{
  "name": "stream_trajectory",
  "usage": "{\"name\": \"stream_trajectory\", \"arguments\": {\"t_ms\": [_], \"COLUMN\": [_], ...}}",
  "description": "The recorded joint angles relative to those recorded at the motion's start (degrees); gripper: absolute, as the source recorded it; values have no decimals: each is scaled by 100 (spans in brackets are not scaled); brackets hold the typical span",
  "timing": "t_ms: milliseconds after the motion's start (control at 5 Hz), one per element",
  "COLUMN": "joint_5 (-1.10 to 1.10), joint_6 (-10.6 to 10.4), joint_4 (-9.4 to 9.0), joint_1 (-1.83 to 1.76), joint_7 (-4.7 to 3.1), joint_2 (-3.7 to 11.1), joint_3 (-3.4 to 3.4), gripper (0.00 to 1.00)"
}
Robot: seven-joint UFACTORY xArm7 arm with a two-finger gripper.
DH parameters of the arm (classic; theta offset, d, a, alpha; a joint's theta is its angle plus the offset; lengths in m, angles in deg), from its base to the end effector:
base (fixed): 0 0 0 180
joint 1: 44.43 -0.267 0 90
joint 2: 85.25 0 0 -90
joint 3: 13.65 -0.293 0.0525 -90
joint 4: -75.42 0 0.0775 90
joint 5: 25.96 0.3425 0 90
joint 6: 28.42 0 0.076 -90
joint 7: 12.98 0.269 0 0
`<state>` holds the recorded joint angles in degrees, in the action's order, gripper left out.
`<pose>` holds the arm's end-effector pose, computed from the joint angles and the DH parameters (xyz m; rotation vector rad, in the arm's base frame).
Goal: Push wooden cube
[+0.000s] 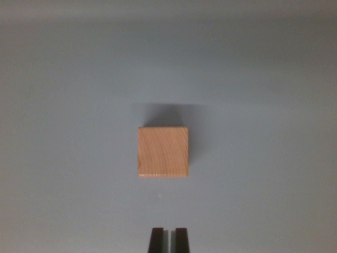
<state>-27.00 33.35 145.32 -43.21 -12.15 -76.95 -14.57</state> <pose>0.5076 -0.0062 0.1854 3.1279 -0.0176 -0.0045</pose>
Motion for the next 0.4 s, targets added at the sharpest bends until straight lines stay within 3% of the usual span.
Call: {"name": "stream_trajectory", "arguments": {"t_ms": [200, 400], "joint_5": [0, -1], "joint_6": [0, -273], "joint_4": [0, -205], "joint_1": [0, 3], "joint_7": [0, 8], "joint_2": [0, 66], "joint_3": [0, -3], "gripper": [0, 0]}}
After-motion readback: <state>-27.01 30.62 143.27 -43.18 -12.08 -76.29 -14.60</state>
